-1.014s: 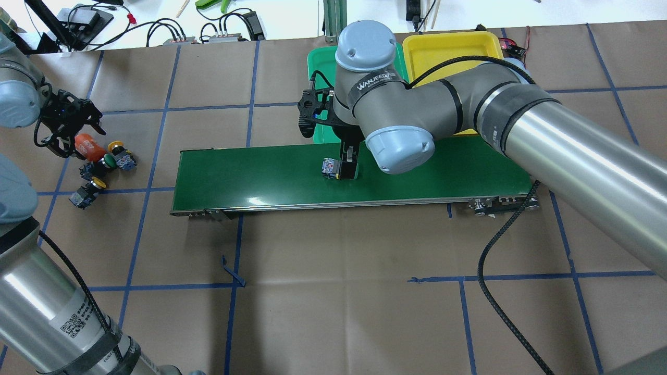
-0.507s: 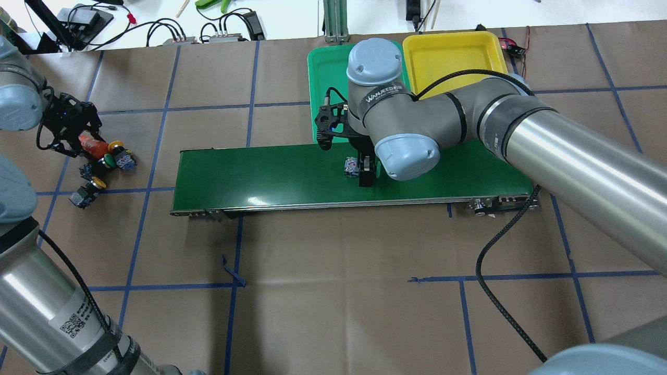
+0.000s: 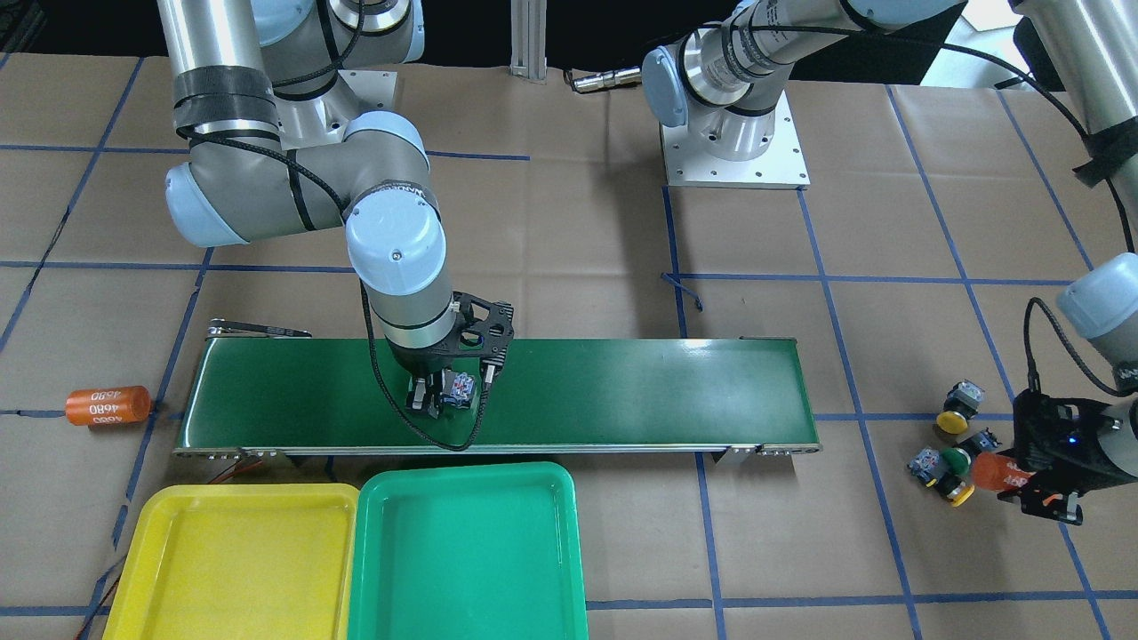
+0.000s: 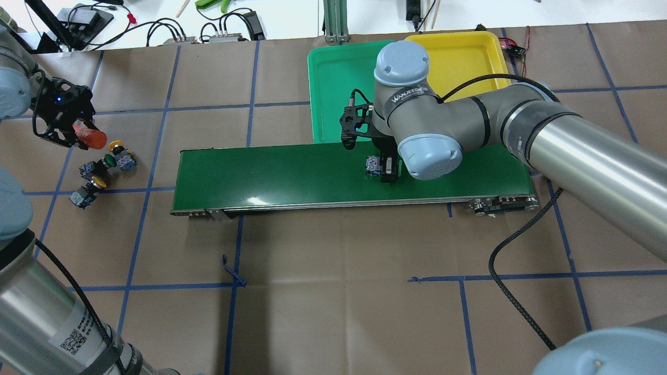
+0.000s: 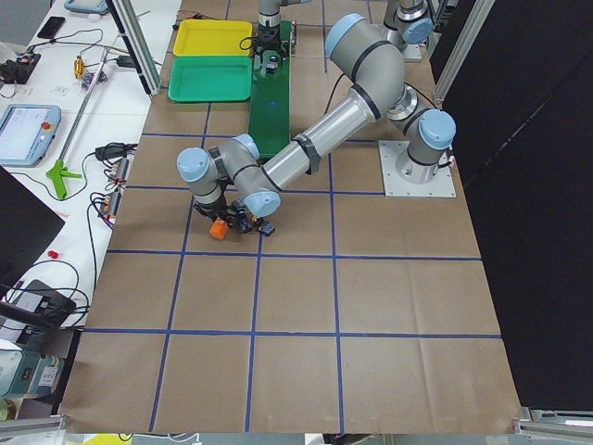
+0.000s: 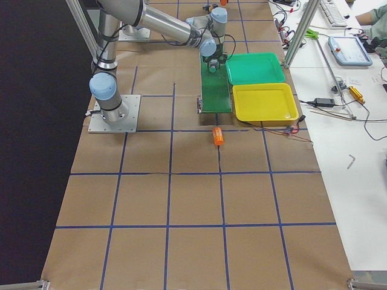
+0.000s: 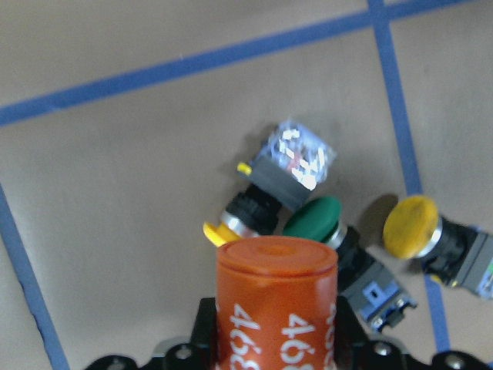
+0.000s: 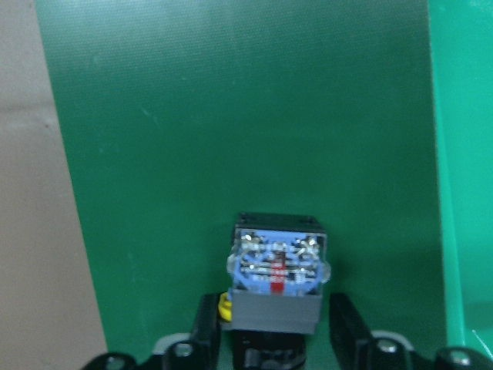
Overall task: Sort buttons by color to trays
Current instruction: 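Grasp the green-cap button on the belt with right gripper while left grasps cylinder, then drop green-cap button in green tray while left gripper sets cylinder on belt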
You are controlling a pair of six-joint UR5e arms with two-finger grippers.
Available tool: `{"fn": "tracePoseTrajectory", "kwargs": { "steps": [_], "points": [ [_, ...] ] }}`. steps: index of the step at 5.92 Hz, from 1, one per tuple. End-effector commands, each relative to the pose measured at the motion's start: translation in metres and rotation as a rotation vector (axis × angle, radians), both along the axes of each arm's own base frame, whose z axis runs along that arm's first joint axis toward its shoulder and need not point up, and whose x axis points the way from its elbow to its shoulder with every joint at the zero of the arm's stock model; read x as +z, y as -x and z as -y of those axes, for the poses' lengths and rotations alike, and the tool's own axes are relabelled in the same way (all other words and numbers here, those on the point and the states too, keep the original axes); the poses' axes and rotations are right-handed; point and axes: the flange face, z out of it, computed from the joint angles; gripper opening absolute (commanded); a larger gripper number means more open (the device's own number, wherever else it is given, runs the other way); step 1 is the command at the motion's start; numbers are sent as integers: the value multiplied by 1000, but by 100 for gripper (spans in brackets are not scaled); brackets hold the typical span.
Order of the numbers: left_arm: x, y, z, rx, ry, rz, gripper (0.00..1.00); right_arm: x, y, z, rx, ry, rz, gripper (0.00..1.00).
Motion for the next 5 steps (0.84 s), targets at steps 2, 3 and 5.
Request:
{"fn": "tracePoseTrajectory", "kwargs": {
  "steps": [2, 3, 5],
  "points": [
    [50, 161, -41, 214, -30, 19, 0, 3, 30, -6, 6, 5, -51, 7],
    [44, 209, -61, 260, -51, 24, 0, 45, 46, -2, -16, 78, -49, 7],
    [30, 302, -91, 328, -90, -10, 4, 102, 42, 39, 45, 205, -19, 7]
  ]
}}
